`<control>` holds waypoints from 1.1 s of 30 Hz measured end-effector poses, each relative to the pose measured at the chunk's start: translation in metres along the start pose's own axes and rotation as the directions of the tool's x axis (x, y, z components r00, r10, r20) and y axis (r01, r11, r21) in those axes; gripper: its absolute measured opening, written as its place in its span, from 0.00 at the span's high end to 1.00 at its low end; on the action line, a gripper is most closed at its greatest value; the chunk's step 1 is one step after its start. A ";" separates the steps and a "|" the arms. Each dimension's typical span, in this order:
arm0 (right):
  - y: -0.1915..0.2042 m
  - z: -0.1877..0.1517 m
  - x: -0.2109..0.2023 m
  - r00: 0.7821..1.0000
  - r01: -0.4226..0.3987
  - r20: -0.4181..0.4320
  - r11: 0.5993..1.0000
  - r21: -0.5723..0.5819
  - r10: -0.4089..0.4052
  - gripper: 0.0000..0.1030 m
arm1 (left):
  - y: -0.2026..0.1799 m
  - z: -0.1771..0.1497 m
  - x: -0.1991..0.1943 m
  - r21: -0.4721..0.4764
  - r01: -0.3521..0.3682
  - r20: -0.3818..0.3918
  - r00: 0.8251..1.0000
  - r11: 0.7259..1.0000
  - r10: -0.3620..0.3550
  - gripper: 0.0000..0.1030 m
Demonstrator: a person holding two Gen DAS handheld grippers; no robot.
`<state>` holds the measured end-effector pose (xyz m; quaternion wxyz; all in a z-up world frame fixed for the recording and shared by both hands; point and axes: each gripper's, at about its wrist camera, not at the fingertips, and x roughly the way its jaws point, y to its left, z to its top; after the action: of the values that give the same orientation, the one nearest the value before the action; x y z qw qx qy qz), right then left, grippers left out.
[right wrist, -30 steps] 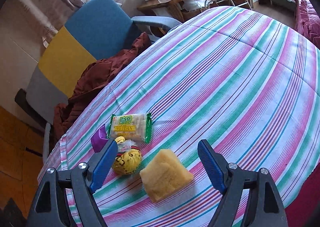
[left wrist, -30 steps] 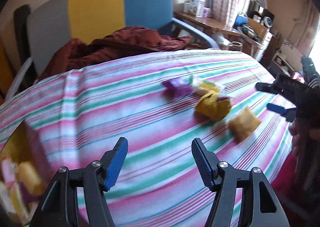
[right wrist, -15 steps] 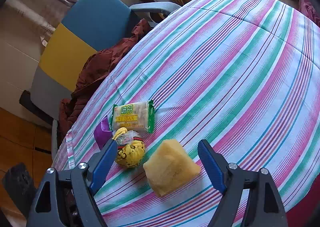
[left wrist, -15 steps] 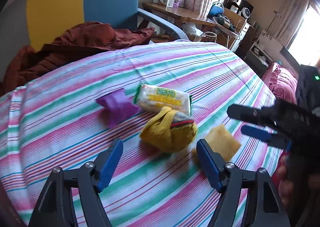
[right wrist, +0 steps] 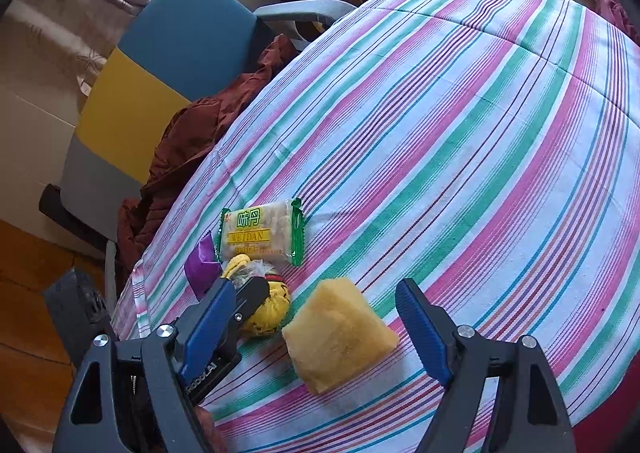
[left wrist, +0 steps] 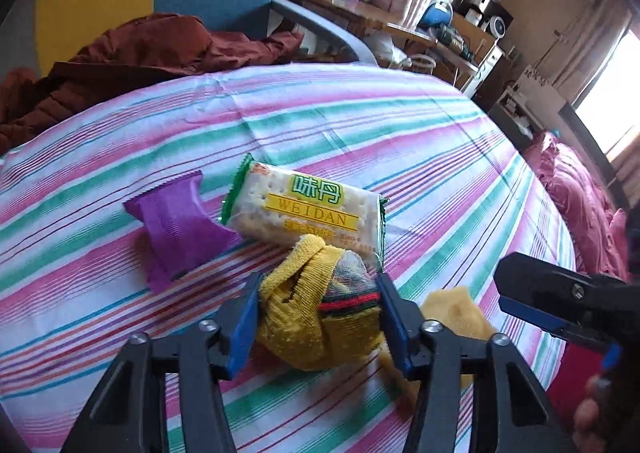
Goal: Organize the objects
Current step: 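Grasp yellow knit bundle with left gripper while right gripper grasps WEIDAN cracker packet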
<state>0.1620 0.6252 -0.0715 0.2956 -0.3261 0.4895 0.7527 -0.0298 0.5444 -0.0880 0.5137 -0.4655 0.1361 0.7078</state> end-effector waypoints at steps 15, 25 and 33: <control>0.032 -0.012 0.015 0.997 0.051 -0.045 0.983 -0.179 -0.059 0.19 | 0.077 -0.091 -0.104 -0.134 -0.108 0.050 0.992 0.985 0.116 0.60; 0.118 -0.017 0.045 0.971 0.172 -0.012 0.728 -0.664 -0.240 0.19 | 0.085 -0.099 -0.108 -0.152 -0.095 0.047 0.994 0.984 0.103 0.60; 0.144 0.000 0.124 0.914 0.171 -0.035 0.462 -0.870 -0.404 0.19 | 0.093 -0.094 -0.101 -0.195 -0.084 0.035 0.995 0.977 0.092 0.55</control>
<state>-0.0238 0.5915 -0.0899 0.1602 -0.5937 0.0253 0.7882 -0.0562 0.3805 -0.0839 0.4371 -0.4910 0.0757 0.7498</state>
